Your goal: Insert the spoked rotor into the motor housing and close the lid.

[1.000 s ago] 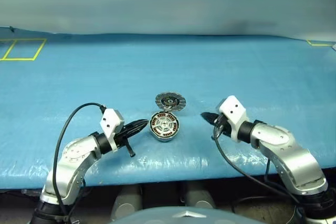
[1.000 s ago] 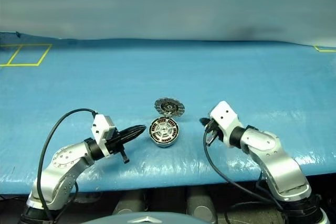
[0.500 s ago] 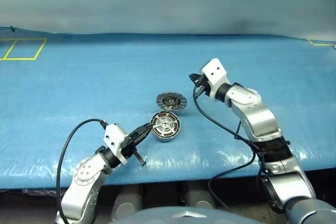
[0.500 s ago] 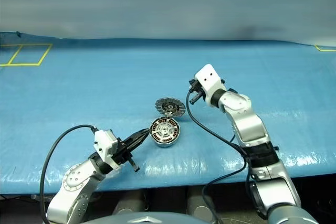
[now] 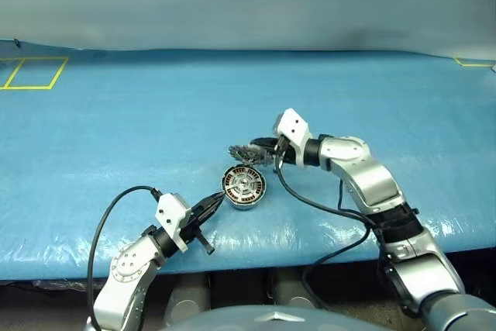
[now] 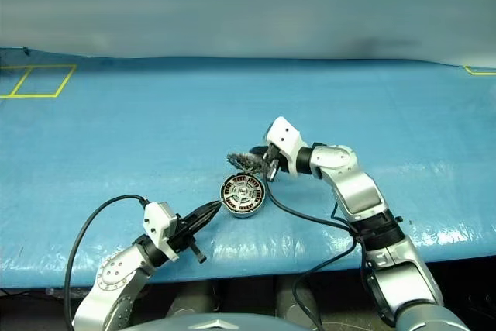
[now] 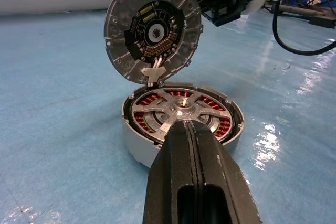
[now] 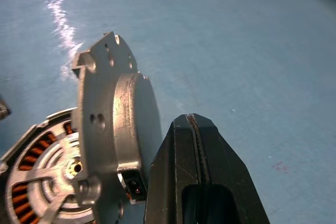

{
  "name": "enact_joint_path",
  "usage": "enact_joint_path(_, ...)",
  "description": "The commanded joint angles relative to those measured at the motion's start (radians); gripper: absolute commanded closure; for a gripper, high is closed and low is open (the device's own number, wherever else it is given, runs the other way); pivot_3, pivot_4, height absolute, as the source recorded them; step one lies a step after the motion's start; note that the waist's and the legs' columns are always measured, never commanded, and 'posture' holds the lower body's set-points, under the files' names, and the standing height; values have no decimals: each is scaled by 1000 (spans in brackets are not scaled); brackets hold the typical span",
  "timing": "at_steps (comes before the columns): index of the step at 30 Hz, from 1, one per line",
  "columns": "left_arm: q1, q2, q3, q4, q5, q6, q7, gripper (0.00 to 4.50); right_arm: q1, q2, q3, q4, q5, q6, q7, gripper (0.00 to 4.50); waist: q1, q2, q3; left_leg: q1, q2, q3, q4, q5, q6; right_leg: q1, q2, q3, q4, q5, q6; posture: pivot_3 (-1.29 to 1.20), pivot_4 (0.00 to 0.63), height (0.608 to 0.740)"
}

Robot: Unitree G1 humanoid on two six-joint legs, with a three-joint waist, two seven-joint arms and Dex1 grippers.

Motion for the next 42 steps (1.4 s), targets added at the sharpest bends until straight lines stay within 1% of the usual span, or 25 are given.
enact_joint_path(1, -14, 11, 3, 21, 2, -29, -17, 4500, 20, -14, -4, -89, 52, 33, 49, 4491, -1, 0, 0, 0, 0, 0, 0, 0, 0, 0, 0, 0, 0, 0, 0, 0, 150, 740)
enact_joint_path(7, -20, 12, 5, 46, -1, -37, -28, 4500, 61, -7, 7, -133, 60, 61, 40, 4491, 0, 0, 0, 0, 0, 0, 0, 0, 0, 0, 0, 0, 0, 0, 0, 0, 150, 740)
enact_joint_path(14, -20, 14, 5, 58, -3, -33, -31, 4500, 130, 4, 53, -191, 73, 89, 48, 4491, 0, 0, 0, 0, 0, 0, 0, 0, 0, 0, 0, 0, 0, 0, 0, 0, 150, 740)
enact_joint_path(21, -23, 15, 4, 60, 0, -28, -30, 4500, 173, -2, 108, -195, 59, 102, 55, 4491, 0, 0, 0, 0, 0, 0, 1, 0, 0, 0, 0, 0, 0, 0, 0, 0, 150, 740)
enact_joint_path(25, -24, 17, 2, 57, 2, -26, -29, 4500, 199, -2, 122, -206, 48, 99, 34, 4491, 0, 0, 0, 1, 0, 0, 1, 0, 0, 0, 0, 0, 0, 0, 0, 0, 150, 740)
enact_joint_path(28, -25, 18, 1, 53, 3, -23, -26, 4500, 228, 15, 96, -244, 63, 104, -3, 4491, 1, 0, 0, 1, 0, 0, 1, 0, 0, 0, 0, 0, 0, 0, 0, 0, 150, 740)
enact_joint_path(31, -27, 20, 0, 46, 4, -19, -21, 4500, 253, 50, 40, -302, 97, 130, -69, 4491, 0, 0, 0, 1, 0, 1, 1, 0, 0, 0, 0, 0, 0, 0, 0, 0, 150, 740)
enact_joint_path(36, -29, 27, -4, 30, -1, 0, -17, 4500, 309, 86, -27, -435, 135, 134, -156, 4491, 2, 0, 0, 0, 1, 0, 1, 0, 0, 0, 0, 0, 0, 0, 0, 0, 150, 740)
enact_joint_path(37, -29, 29, -5, 28, -2, 4, -19, 4500, 321, 87, -32, -456, 140, 138, -170, 4129, 2, 0, 0, 0, 0, 0, 1, 0, 0, 0, 0, 0, 0, 0, 0, 0, 150, 740)
enact_joint_path(38, -30, 30, -6, 25, -3, 9, -21, 4500, 328, 89, -34, -469, 142, 142, -182, 3912, 2, -1, -1, 0, 0, 0, 0, 0, 0, 0, 0, 0, 0, 0, 0, 0, 150, 740)
enact_joint_path(39, -32, 32, -8, 21, -4, 15, -22, 4500, 335, 87, -33, -479, 142, 144, -192, 3525, 2, 0, -1, 0, 0, 0, 0, 0, 0, 0, 0, 0, 0, 0, 0, 0, 150, 740)
enact_joint_path(40, -34, 33, -10, 17, -5, 20, -22, 4500, 340, 87, -33, -488, 141, 146, -202, 3302, 2, 0, -1, 0, 0, 0, 0, 0, 0, 0, 0, 0, 0, 0, 0, 0, 150, 740)
enact_joint_path(42, -41, 32, -13, 10, -6, 32, -20, 4500, 348, 92, -35, -493, 135, 148, -231, 2629, 2, -1, -1, 0, 1, 1, 1, 0, 0, 0, 0, 0, 0, 0, 0, 0, 150, 740)
